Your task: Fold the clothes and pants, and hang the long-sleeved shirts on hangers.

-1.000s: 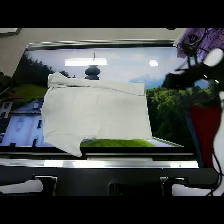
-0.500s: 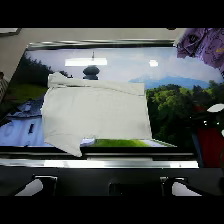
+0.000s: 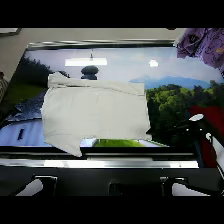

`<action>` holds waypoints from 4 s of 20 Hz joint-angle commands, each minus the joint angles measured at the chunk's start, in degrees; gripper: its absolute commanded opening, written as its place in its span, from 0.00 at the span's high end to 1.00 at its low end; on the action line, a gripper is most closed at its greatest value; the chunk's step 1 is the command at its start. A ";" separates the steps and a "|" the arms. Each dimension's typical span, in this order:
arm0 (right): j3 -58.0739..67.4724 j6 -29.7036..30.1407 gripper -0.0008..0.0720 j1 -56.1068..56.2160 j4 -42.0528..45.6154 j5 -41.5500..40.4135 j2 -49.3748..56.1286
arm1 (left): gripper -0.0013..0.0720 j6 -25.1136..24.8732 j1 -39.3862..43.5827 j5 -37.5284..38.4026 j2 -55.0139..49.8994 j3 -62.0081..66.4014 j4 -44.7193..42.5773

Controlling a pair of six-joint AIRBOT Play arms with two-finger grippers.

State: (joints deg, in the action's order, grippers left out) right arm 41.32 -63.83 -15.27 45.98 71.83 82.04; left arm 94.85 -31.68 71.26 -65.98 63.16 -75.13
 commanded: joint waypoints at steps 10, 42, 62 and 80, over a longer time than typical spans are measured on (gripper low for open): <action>-0.81 0.83 0.95 3.19 -4.94 -3.91 -0.76 | 0.07 -25.83 -9.25 -2.71 -2.21 -18.62 23.82; 4.59 -2.23 0.95 10.21 -4.09 -4.44 -4.74 | 0.96 -34.07 -2.56 -0.20 -13.09 -19.45 33.81; 81.50 -31.28 0.95 16.87 28.17 11.50 -29.42 | 0.96 -7.32 10.32 -2.51 23.06 45.55 -3.82; 70.14 -34.01 0.95 16.87 35.12 8.17 15.61 | 0.96 -6.49 21.70 -0.24 -32.15 45.33 5.99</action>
State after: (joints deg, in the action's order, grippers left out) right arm 111.74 -98.91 1.61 79.96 84.03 86.70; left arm 88.44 -13.34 76.97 -83.92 107.87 -70.13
